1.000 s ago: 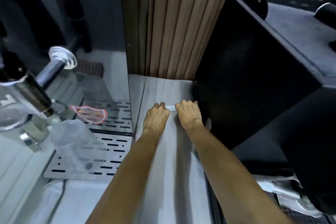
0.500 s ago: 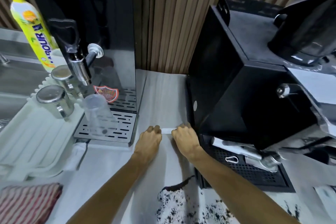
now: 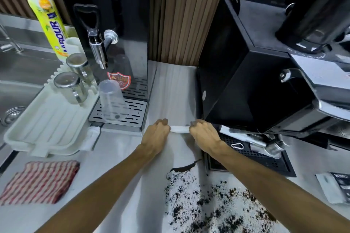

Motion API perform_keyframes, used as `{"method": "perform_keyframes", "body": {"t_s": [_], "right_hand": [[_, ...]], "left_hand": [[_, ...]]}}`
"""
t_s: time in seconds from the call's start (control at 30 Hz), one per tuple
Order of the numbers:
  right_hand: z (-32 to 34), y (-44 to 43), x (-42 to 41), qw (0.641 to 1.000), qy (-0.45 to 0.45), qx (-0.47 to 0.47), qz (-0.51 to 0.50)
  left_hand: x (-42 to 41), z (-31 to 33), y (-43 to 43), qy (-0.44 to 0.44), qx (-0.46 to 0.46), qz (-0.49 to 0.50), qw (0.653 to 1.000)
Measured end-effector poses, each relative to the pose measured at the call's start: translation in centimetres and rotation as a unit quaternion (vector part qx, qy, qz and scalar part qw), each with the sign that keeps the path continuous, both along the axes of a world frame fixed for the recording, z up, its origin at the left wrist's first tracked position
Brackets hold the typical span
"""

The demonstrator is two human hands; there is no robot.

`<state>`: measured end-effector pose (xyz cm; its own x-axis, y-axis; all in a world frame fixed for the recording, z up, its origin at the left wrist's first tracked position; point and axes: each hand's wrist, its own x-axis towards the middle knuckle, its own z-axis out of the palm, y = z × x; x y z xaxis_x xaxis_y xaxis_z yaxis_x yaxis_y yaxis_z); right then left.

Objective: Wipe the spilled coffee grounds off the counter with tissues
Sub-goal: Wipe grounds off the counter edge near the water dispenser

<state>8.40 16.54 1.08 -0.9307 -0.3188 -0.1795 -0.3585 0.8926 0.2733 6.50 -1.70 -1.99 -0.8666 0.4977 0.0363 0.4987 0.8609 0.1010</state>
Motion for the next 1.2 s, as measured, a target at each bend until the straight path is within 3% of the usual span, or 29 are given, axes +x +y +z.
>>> {"method": "perform_keyframes", "body": {"t_s": [0.17, 0.37, 0.63, 0.77, 0.93, 1.2], "right_hand": [[-1.3, -0.4, 0.0, 0.999, 0.021, 0.019, -0.018], [-1.3, -0.5, 4.8, 1.0, -0.017, 0.012, -0.016], [1.0, -1.1, 8.6, 0.994, -0.103, 0.032, -0.013], [1.1, -0.6, 6.2, 0.998, -0.049, -0.005, -0.026], [-0.3, -1.4, 4.2, 0.999, -0.035, 0.04, -0.006], [-0.3, -1.7, 8.1, 0.997, -0.052, 0.048, -0.028]], "left_hand": [[-0.3, -1.3, 0.4, 0.005, -0.038, -0.015, 0.999], [4.3, -2.1, -1.0, 0.013, -0.041, -0.09, 0.995], [10.2, -1.9, -1.1, -0.083, -0.029, -0.053, 0.995], [7.7, -1.3, -1.7, -0.027, 0.032, -0.032, 0.999], [4.6, -1.7, -1.3, 0.027, -0.009, -0.043, 0.999], [8.6, -1.7, -1.2, 0.029, -0.034, -0.087, 0.995]]}}
